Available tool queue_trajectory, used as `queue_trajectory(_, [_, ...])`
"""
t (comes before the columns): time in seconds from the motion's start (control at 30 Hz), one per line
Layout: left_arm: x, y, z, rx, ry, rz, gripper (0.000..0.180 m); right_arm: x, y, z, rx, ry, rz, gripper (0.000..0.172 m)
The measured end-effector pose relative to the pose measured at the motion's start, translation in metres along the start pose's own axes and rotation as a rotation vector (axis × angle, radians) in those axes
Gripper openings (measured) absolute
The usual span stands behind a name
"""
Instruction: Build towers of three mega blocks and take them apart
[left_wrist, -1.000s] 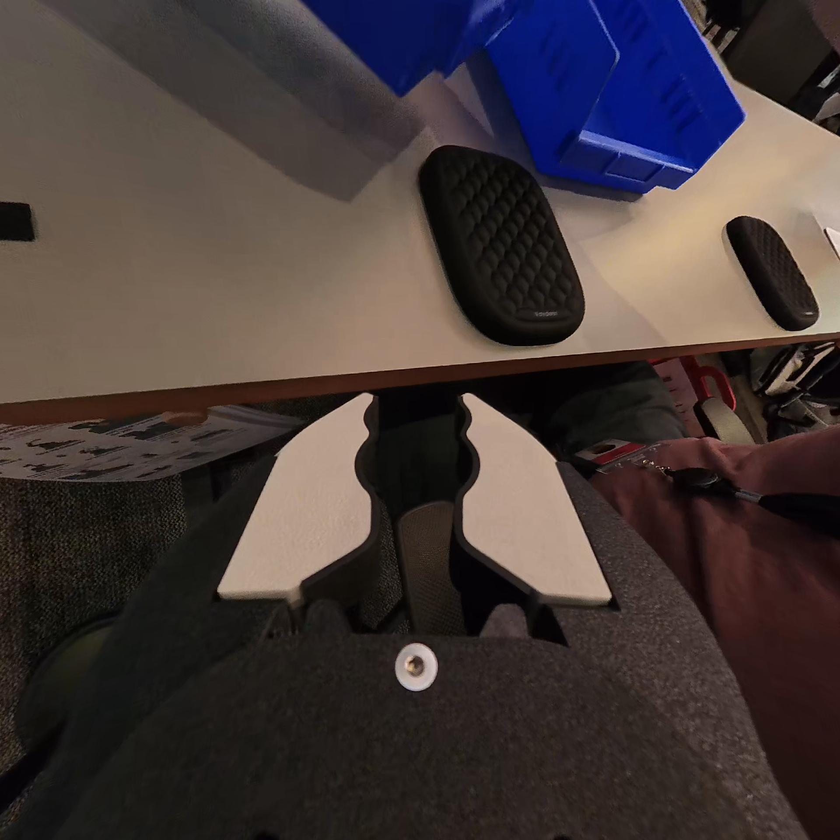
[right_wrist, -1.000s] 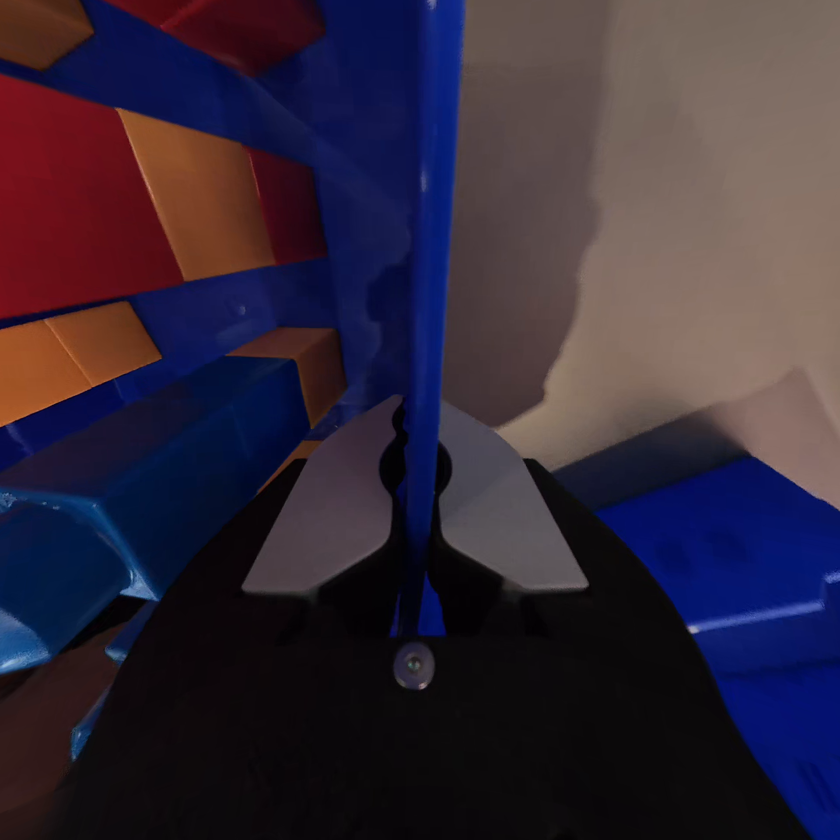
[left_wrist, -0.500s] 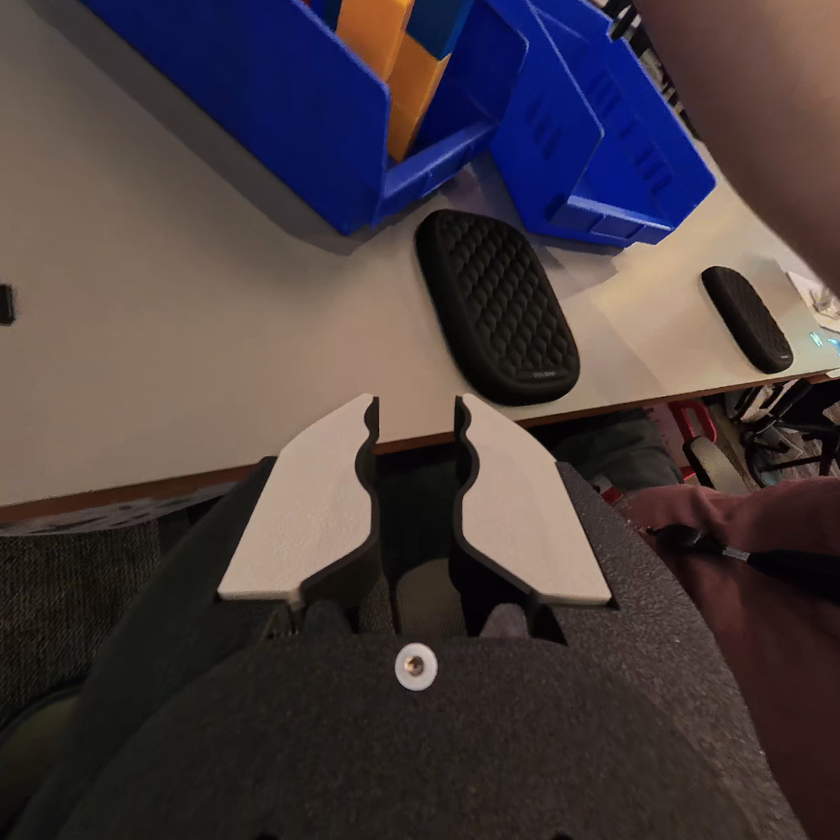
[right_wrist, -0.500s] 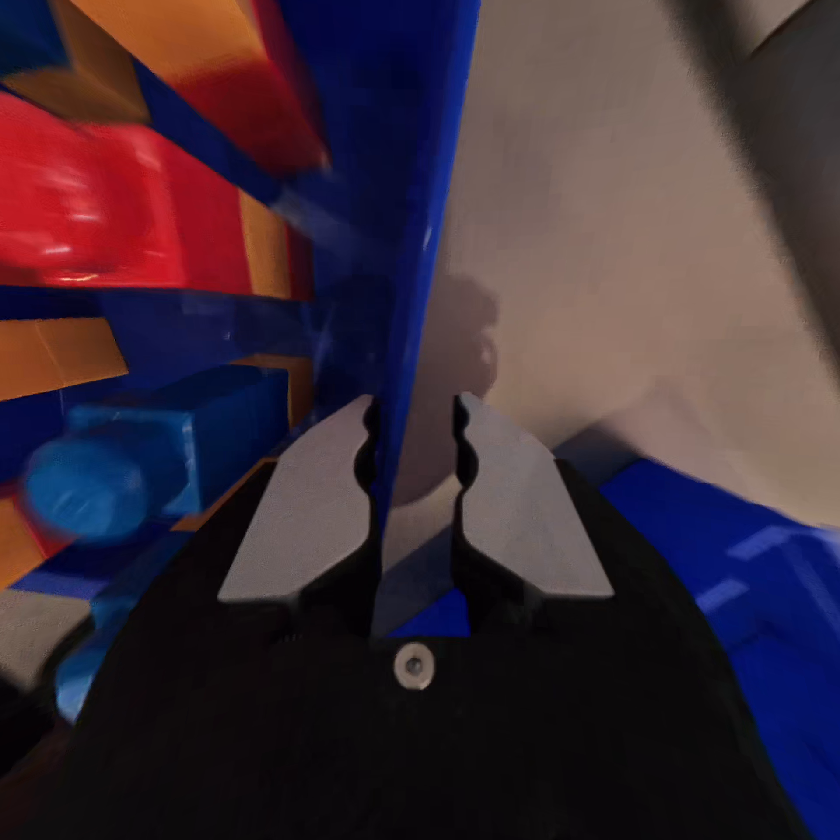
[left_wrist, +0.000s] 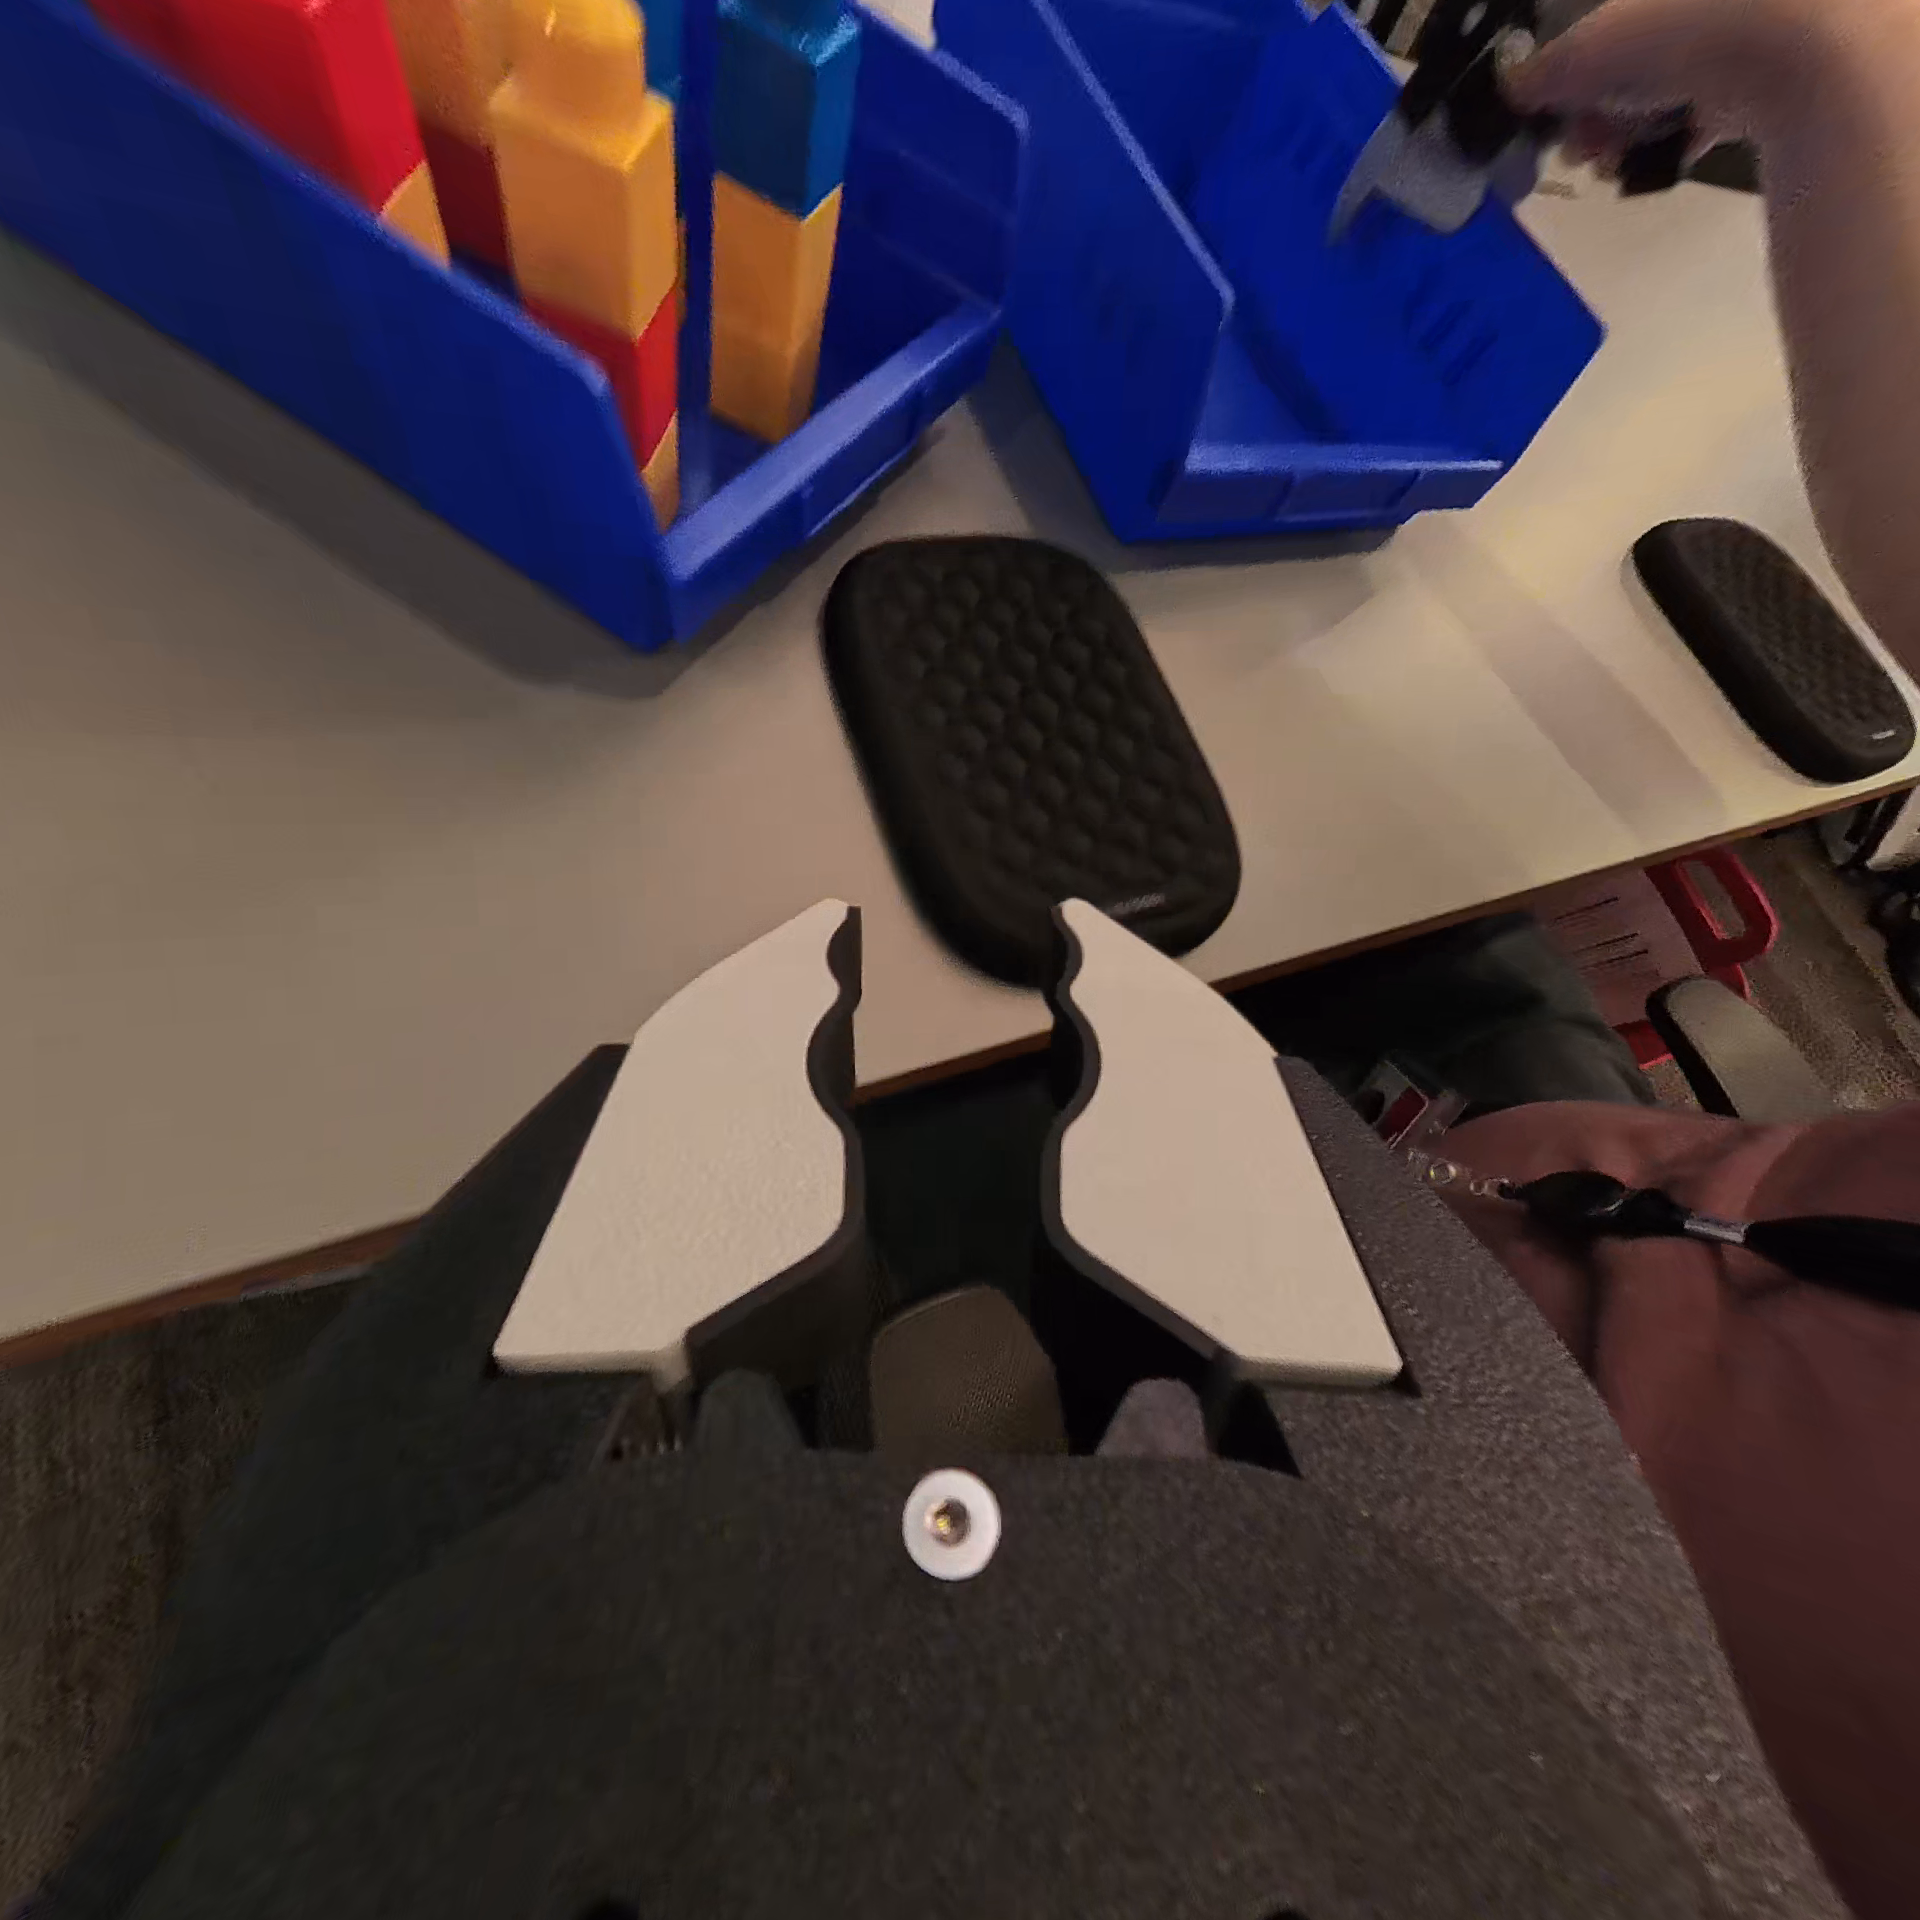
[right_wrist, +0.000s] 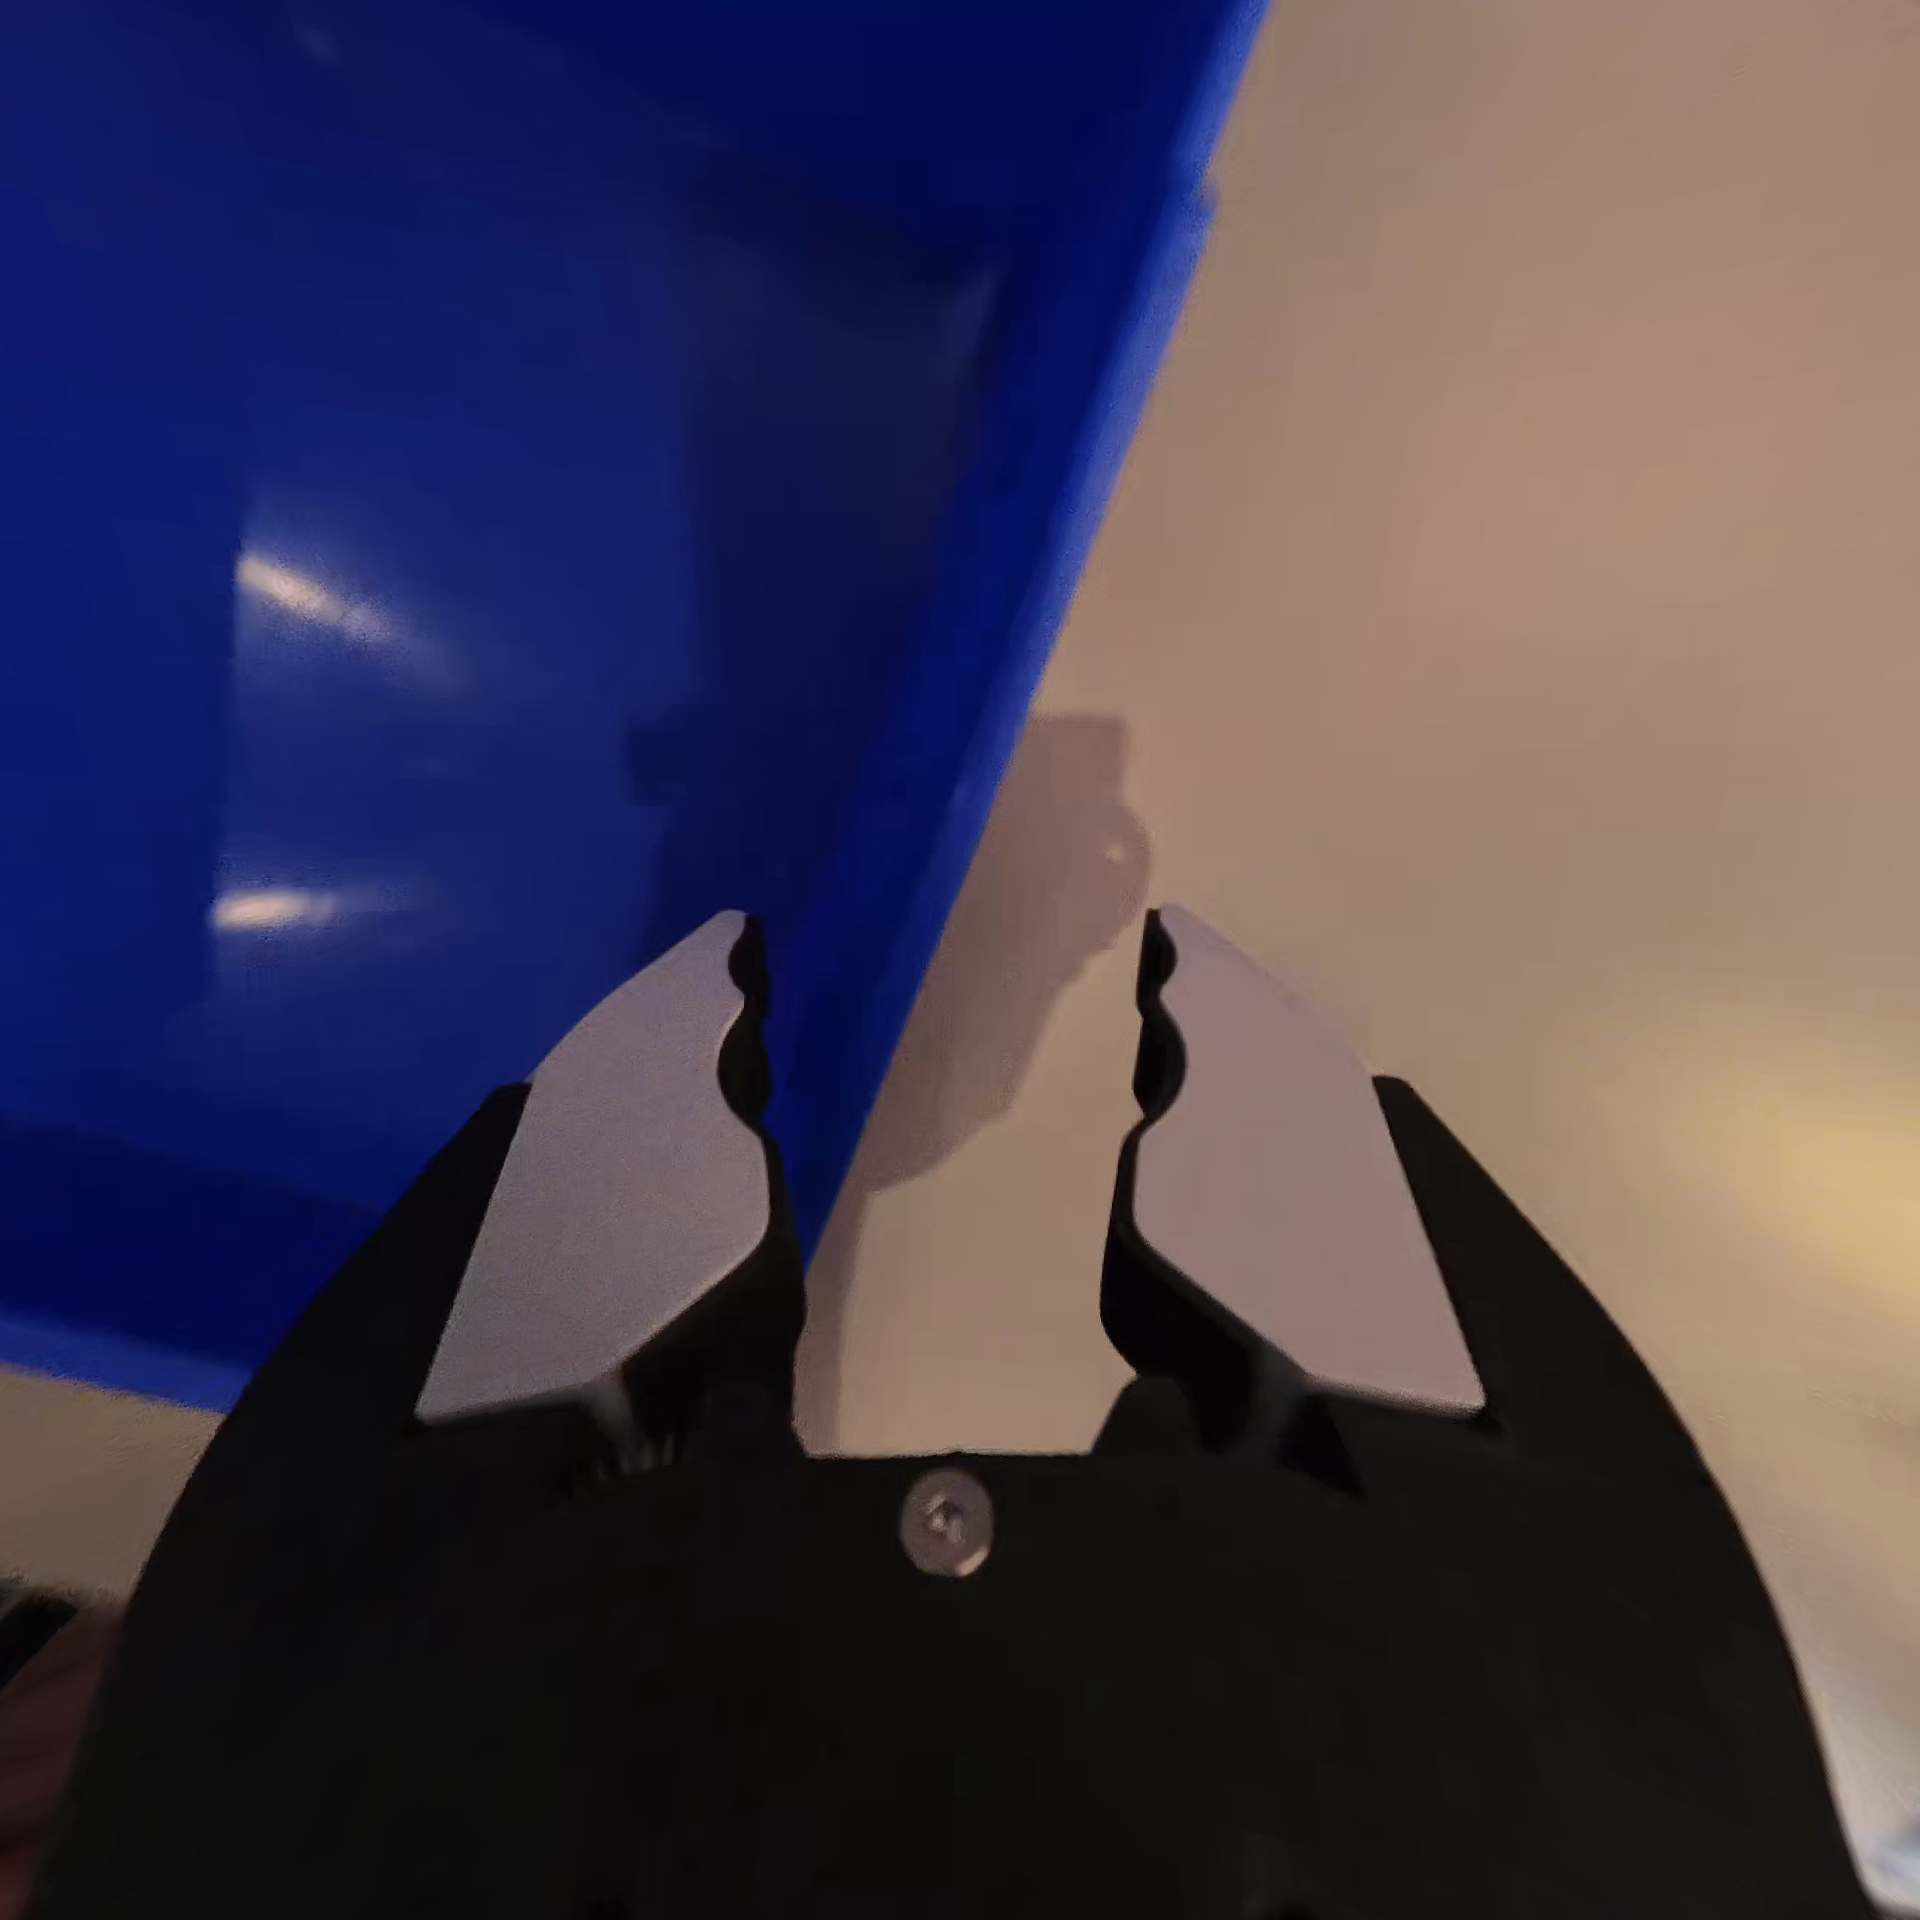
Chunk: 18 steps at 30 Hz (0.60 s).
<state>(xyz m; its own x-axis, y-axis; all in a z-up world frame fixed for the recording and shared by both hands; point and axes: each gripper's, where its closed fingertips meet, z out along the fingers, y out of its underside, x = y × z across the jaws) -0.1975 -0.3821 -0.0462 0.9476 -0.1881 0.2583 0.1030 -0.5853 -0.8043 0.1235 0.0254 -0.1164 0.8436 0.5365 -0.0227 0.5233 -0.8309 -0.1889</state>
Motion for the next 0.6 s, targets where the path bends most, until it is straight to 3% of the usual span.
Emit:
queue_trajectory(0.03, [0.004,-0.007,0.003,0.002,0.003,0.008,0.033,-0.009,0.006,0.007,-0.045,-0.107,0.02,0.061])
queue_trajectory(0.07, [0.009,-0.012,0.006,-0.001,0.007,0.015,0.033,-0.019,0.009,0.009,-0.076,-0.226,0.042,0.038])
queue_trajectory(0.1, [0.014,-0.017,0.008,-0.003,0.01,0.021,0.033,-0.02,0.009,0.008,-0.086,-0.279,0.045,0.018])
queue_trajectory(0.13, [0.019,-0.021,0.011,-0.004,0.013,0.027,0.033,-0.01,0.011,0.008,-0.101,-0.252,0.025,0.015])
queue_trajectory(0.3, [0.035,-0.02,0.018,-0.046,-0.004,0.039,0.032,0.072,0.021,0.006,-0.102,-0.152,0.055,0.007])
queue_trajectory(0.6, [0.03,-0.019,0.018,-0.03,-0.06,-0.07,0.03,0.246,0.097,-0.011,-0.134,-0.103,0.321,0.006])
